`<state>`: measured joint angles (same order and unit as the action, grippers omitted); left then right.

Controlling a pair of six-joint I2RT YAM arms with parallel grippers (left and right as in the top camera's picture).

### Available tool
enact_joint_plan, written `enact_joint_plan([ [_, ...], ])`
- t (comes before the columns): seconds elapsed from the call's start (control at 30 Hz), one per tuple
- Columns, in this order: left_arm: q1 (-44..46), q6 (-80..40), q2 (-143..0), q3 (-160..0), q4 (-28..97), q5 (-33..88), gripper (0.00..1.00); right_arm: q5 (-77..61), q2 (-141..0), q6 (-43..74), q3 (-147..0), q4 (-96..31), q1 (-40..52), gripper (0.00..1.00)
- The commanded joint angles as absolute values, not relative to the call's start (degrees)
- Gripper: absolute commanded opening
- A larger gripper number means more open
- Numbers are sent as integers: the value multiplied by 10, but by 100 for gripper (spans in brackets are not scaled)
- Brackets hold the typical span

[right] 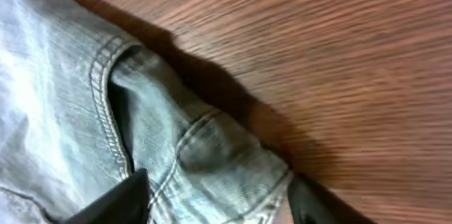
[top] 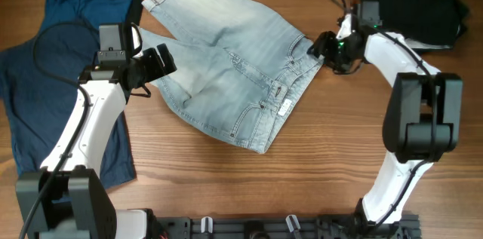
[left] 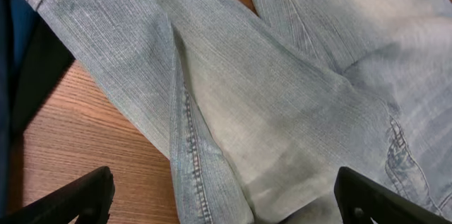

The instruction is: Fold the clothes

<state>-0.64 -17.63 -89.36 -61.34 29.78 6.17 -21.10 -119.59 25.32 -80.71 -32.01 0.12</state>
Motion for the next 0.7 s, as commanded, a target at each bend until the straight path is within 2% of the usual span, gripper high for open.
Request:
enact_joint_plan([
  [0.0, -6, -165, -896, -623, 300, 54, 100, -141, -1197, 274, -801, -303, 39, 46],
  [0.03, -6, -165, -896, -623, 302, 54, 100, -126, -1197, 274, -801, -299, 43, 38],
  [0.07, -6, -165, -896, -623, 303, 55, 100, -106, -1197, 274, -801, -291, 43, 19],
  [0.1, -6, -165, -896, -623, 303, 55, 100, -96, -1197, 274, -801, -284, 41, 4],
  [0.3, -6, -168, -896, -623, 302, 55, 100, -46, -1197, 241, -801, -162, 12, 4],
  [0.5, -6, -172, -896, -623, 302, 75, 100, 26, -1229, 180, -801, 109, 1, 5],
  [0.6, -5, -171, -896, -623, 302, 74, 100, 35, -1272, 181, -802, 170, -1, 4],
  [0.63, -5, -171, -896, -623, 302, 74, 100, 34, -1279, 181, -802, 168, -1, 14],
  [0.67, -5, -171, -896, -623, 301, 74, 100, 29, -1280, 180, -802, 157, -1, 41],
])
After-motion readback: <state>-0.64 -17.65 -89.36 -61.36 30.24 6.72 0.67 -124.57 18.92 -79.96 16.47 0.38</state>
